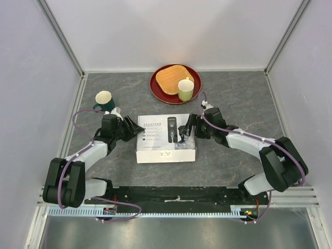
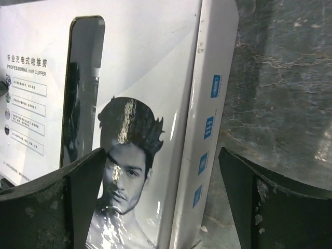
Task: Sort the hair-cutting tools
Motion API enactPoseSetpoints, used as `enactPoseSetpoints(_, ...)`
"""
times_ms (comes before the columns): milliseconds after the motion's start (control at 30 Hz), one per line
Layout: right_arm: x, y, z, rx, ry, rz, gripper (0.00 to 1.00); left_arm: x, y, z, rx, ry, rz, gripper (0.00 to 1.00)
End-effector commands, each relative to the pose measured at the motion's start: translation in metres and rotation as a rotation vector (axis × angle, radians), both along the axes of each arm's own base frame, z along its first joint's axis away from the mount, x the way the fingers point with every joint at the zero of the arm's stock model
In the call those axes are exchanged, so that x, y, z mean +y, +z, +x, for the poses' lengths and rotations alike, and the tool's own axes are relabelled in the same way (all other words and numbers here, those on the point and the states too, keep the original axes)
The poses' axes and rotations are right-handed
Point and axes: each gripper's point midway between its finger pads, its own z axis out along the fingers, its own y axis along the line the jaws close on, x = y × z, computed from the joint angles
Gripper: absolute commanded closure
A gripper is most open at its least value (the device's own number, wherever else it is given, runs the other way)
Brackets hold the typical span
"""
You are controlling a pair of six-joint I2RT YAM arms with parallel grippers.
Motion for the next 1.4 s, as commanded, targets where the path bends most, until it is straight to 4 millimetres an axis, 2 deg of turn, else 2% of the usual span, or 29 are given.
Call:
enactPoseSetpoints(0,0.026,0.018,0.017,-0.052,0.041,0.104,0.02,-0.020,0.010,0.012,-0.053,-0.078,-0.081,0.42)
enactPoseSetpoints(167,0.038,0.029,0.032,-0.072,0.053,0.120,0.05,-0.034,0.009,0.021,-0.047,-0.140,-0.140,0.43)
enactPoseSetpoints(200,0.039,0.026,0.035,-0.068,0.055,0.118,0.05,-0.037,0.016,0.027,-0.075,-0.150,-0.152,0.44)
enactPoseSetpoints(233,0.042,0.032,0.041,-0.084,0.054,0.126,0.05,-0.041,0.018,0.028,-0.078,-0.164,-0.165,0.44)
enactPoseSetpoints(267,0.044,0.029,0.044,-0.078,0.053,0.122,0.06,-0.042,0.017,0.030,-0.070,-0.163,-0.174,0.44)
enactPoseSetpoints(333,0.047,0.035,0.053,-0.101,0.051,0.120,0.06,-0.044,0.023,0.038,-0.096,-0.163,-0.178,0.44)
enactPoseSetpoints(433,0.047,0.037,0.062,-0.113,0.040,0.100,0.06,-0.037,0.025,0.048,-0.107,-0.118,-0.143,0.45)
enactPoseSetpoints(500,0.037,0.038,0.065,-0.122,0.000,0.055,0.05,-0.031,0.030,0.049,-0.127,-0.094,-0.107,0.44)
enactPoseSetpoints(533,0.032,0.038,0.066,-0.135,-0.009,0.024,0.02,-0.021,0.025,0.050,-0.112,-0.043,-0.067,0.44)
enactPoseSetpoints(567,0.023,0.046,0.068,-0.167,-0.044,-0.001,0.02,-0.015,0.026,0.049,-0.118,-0.019,-0.042,0.42)
enactPoseSetpoints(600,0.013,0.042,0.064,-0.162,-0.061,-0.038,0.02,-0.009,0.022,0.044,-0.110,0.004,-0.019,0.41)
enactPoseSetpoints(633,0.007,0.043,0.063,-0.171,-0.072,-0.060,0.02,0.000,0.027,0.041,-0.125,0.045,0.015,0.40)
enactPoseSetpoints(667,0.000,0.053,0.061,-0.206,-0.078,-0.082,0.02,0.005,0.025,0.035,-0.122,0.058,0.035,0.38)
enactPoseSetpoints(700,-0.007,0.051,0.057,-0.208,-0.090,-0.104,0.02,0.008,0.025,0.031,-0.126,0.068,0.051,0.37)
enactPoseSetpoints(733,-0.013,0.049,0.049,-0.194,-0.086,-0.125,0.02,0.011,0.039,0.027,-0.171,0.082,0.060,0.37)
enactPoseSetpoints(767,-0.016,0.058,0.043,-0.218,-0.078,-0.120,0.02,0.012,0.032,0.017,-0.145,0.075,0.076,0.36)
enactPoseSetpoints(800,-0.021,0.050,0.034,-0.197,-0.072,-0.132,0.02,0.012,0.034,0.011,-0.152,0.072,0.082,0.36)
enactPoseSetpoints(867,-0.025,0.056,0.022,-0.208,-0.059,-0.124,0.02,0.015,0.035,-0.005,-0.141,0.072,0.093,0.36)
enactPoseSetpoints(900,-0.025,0.048,0.010,-0.176,-0.023,-0.118,0.02,0.015,0.034,-0.010,-0.136,0.075,0.101,0.36)
enactPoseSetpoints(1000,-0.029,0.042,-0.009,-0.150,0.012,-0.119,0.02,0.017,0.022,-0.033,-0.076,0.066,0.114,0.36)
enactPoseSetpoints(1100,-0.035,0.034,-0.022,-0.131,0.027,-0.127,0.02,0.017,0.015,-0.049,-0.053,0.043,0.117,0.36)
enactPoseSetpoints(1233,-0.031,0.028,-0.034,-0.093,0.053,-0.095,0.02,0.007,0.010,-0.059,-0.052,-0.029,0.092,0.36)
enactPoseSetpoints(1367,-0.015,0.013,-0.048,-0.011,0.133,-0.036,0.05,0.000,-0.001,-0.066,-0.019,-0.092,0.084,0.37)
